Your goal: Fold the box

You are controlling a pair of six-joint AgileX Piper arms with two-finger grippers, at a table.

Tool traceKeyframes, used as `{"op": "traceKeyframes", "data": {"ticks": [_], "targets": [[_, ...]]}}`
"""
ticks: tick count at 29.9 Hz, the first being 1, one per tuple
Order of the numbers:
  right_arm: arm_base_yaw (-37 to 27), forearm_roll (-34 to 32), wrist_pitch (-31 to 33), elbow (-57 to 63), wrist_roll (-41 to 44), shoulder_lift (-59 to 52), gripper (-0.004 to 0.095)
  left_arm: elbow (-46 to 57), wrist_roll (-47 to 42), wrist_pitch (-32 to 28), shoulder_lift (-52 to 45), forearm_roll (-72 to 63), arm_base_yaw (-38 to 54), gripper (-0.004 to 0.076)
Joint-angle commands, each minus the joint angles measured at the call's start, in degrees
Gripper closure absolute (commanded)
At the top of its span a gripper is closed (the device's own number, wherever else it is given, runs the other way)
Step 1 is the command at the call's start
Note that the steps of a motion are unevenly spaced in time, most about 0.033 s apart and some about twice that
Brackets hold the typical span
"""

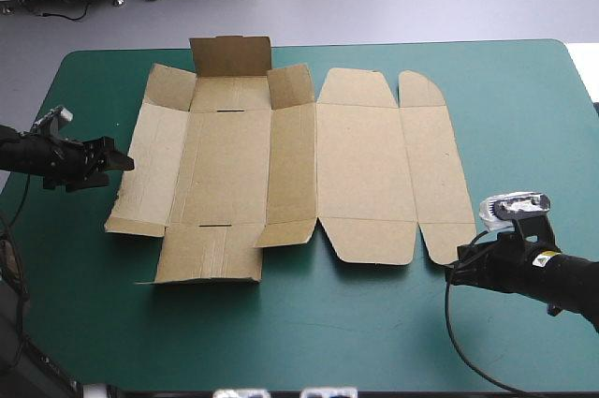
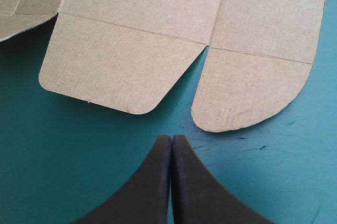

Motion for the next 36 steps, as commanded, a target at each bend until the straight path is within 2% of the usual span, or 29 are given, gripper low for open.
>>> {"op": "traceKeyframes", "data": {"ticks": [1,19,31,33,36], "targets": [[0.2,1.2,-1.7,-1.9,-0.6,-0.1,0.0914,-1.7,0.5,4.6,-1.4,-3.5,0.1,0.0223],[0.2,1.0,-1.7,-1.9,-0.6,-0.1,0.0914,-0.5,2.2,4.6,2.6,0.8,-4.6,0.0224],[0.2,1.0,-1.8,-1.9,-0.6,-0.1,0.0914,-0.1,3.3,4.7,3.0,-0.9,-6.6,0.0230],[0.2,1.0,-1.8,-1.9,-0.6,-0.1,0.0914,-0.1,3.3,4.7,3.0,-0.7,-6.7,0.0260],[0.2,1.0,-1.8,-1.9,-0.6,-0.1,0.0914,-0.1,3.3,4.7,3.0,-0.6,-6.7,0.0379]]}}
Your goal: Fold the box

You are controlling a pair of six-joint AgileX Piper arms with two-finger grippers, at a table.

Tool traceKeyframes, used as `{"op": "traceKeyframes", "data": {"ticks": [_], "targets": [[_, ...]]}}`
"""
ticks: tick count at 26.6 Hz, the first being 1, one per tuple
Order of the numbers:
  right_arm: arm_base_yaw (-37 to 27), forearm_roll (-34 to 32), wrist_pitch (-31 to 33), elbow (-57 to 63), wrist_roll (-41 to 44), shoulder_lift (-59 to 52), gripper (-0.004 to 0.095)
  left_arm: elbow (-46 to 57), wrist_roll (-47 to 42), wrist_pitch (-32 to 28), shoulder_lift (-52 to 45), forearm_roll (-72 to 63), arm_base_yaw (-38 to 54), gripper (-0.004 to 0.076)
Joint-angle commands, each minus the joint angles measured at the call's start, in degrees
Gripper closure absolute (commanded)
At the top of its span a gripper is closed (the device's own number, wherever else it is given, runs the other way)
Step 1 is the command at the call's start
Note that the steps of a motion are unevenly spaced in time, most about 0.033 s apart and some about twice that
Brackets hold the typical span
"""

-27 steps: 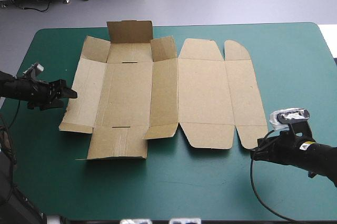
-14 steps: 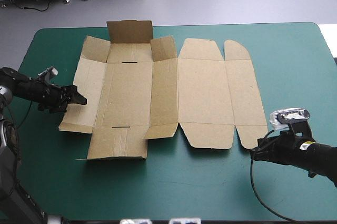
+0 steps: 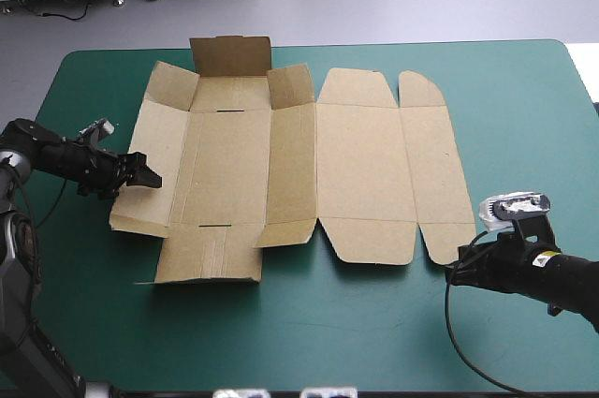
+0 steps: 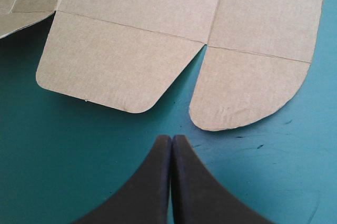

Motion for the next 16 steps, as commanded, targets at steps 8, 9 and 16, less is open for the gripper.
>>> {"op": "traceKeyframes", "data": {"ticks": [8,9,16], "targets": [[0.2,1.5,-1.7,-1.9,-0.6,-0.1,0.0914,-1.2,-0.1,5.0,-3.6,-2.7,-0.4,0.0727],[0.2,1.5,-1.7,-1.9,-0.6,-0.1,0.0914,-1.2,-0.1,5.0,-4.1,-2.9,-0.4,0.0727],[0.2,1.2,-1.5,-1.9,-0.6,-0.1,0.0914,-1.2,0.3,5.0,-12.0,-2.0,-2.6,0.0727]]}}
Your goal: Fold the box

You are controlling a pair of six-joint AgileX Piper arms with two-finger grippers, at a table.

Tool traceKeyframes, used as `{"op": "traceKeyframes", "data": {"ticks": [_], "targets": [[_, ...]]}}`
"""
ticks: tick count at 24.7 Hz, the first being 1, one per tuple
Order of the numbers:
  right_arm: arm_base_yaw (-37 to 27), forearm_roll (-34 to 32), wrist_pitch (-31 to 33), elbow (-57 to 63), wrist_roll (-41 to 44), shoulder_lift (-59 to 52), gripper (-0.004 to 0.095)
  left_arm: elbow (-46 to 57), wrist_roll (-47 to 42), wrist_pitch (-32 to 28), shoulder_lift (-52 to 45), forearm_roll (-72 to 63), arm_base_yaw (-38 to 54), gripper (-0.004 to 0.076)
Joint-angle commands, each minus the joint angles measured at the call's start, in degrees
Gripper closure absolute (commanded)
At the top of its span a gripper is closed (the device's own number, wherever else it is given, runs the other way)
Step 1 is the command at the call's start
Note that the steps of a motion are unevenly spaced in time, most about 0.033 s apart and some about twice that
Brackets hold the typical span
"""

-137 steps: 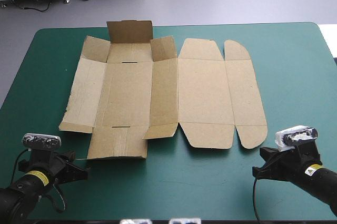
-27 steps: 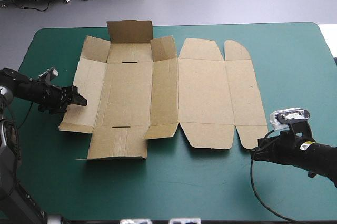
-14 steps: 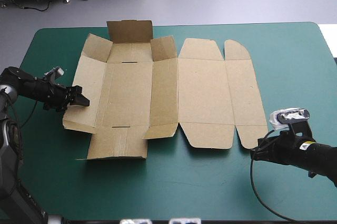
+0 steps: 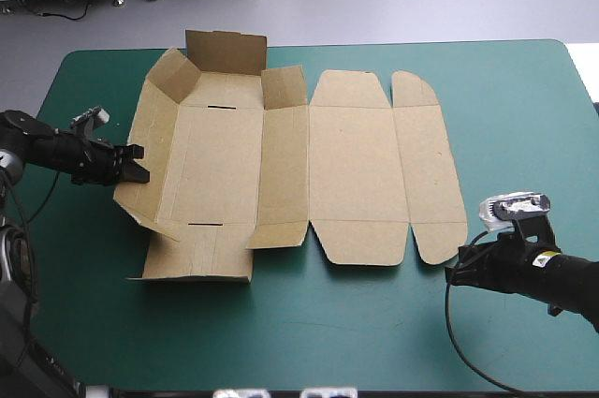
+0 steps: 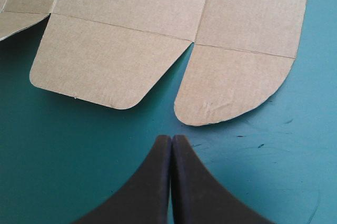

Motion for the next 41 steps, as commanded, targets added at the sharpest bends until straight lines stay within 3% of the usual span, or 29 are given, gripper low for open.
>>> {"op": "traceKeyframes", "data": {"ticks": [1,8,16,21,29,34,41], "targets": [[0.2,1.2,-1.6,-1.9,-0.6,-0.1,0.0914,-1.3,0.2,4.4,-6.0,-1.3,-3.2,0.0727],[0.2,1.2,-0.8,-1.9,-0.6,-0.1,0.0914,-1.3,-1.3,4.0,-14.0,25.1,-24.6,0.0727],[0.2,1.8,-0.5,-1.9,-0.6,-0.1,0.0914,-1.2,-1.2,2.1,-29.5,42.0,-36.7,0.0729],[0.2,2.0,-0.2,-1.9,-0.6,-0.1,0.0914,-0.5,-1.6,-11.4,-28.6,50.3,-38.5,0.0729],[0.2,2.0,-0.2,-1.9,-0.6,-0.1,0.0914,-0.5,-1.5,-16.4,-24.4,59.8,-47.3,0.0729],[0.2,2.0,-0.2,-1.9,-0.6,-0.1,0.0914,0.7,-0.8,-16.3,-23.8,62.4,-53.9,0.0729],[0.2,2.3,0.2,-1.9,-0.6,-0.1,0.0914,11.8,-2.7,-19.7,-28.0,71.9,-63.1,0.0729]]}}
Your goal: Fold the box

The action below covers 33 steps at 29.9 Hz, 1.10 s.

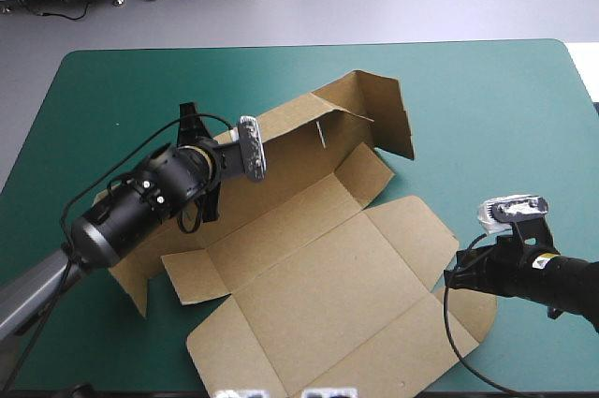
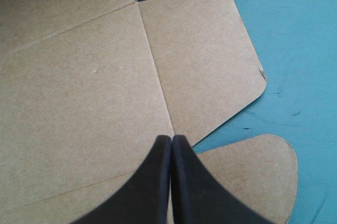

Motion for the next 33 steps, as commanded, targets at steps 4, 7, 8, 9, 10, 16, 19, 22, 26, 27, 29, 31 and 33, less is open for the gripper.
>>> {"op": "traceKeyframes", "data": {"ticks": [4,7,8,9,10,16,19,22,26,27,29,31,33], "targets": [[0.2,2.0,-1.5,-1.9,-0.6,-0.1,0.0914,9.0,-5.5,-5.9,-9.7,8.4,-6.0,0.0729],[0.2,2.0,-1.5,-1.9,-0.5,-0.1,0.0914,10.2,-10.0,-10.1,-13.2,12.3,-6.0,0.0729],[0.2,2.0,-1.5,-1.9,-0.5,-0.1,0.0914,10.2,-10.8,-11.2,-13.9,13.0,-6.0,0.0729],[0.2,2.0,-1.5,-1.9,-0.2,-0.1,0.0914,10.2,-11.1,-12.5,-14.5,13.4,-6.0,0.0729],[0.2,2.0,-1.5,-1.9,-0.2,-0.1,0.0914,10.2,-11.1,-13.1,-14.8,13.3,-6.1,0.0729],[0.2,2.0,-1.3,-1.9,0.0,-0.1,0.0914,11.6,-10.8,-12.7,-14.9,12.8,-9.6,0.0729],[0.2,2.6,-1.8,-1.9,0.5,-0.1,0.0914,11.6,-12.5,-12.9,-14.9,16.5,-11.1,0.0729],[0.2,5.2,-2.5,-2.5,0.5,1.2,0.0914,11.6,-14.6,-13.0,-14.4,17.9,-11.1,0.0729],[0.2,7.0,-2.0,-7.3,0.5,5.9,0.0914,11.6,-15.1,-12.7,-13.4,17.4,-11.1,0.0729],[0.2,7.1,-1.5,-9.4,0.5,7.4,0.0914,11.6,-15.1,-12.4,-13.4,17.1,-11.1,0.0729],[0.2,7.1,0.1,-14.3,0.9,10.8,0.0913,11.6,-15.1,-12.0,-12.8,17.1,-11.1,0.0729],[0.2,7.1,2.1,-19.3,1.9,14.4,0.0913,11.6,-15.1,-12.1,-12.4,17.1,-11.1,0.0729],[0.2,7.1,4.4,-24.9,2.6,17.8,0.0913,11.6,-15.1,-12.1,-12.2,17.1,-11.1,0.0729]]}}
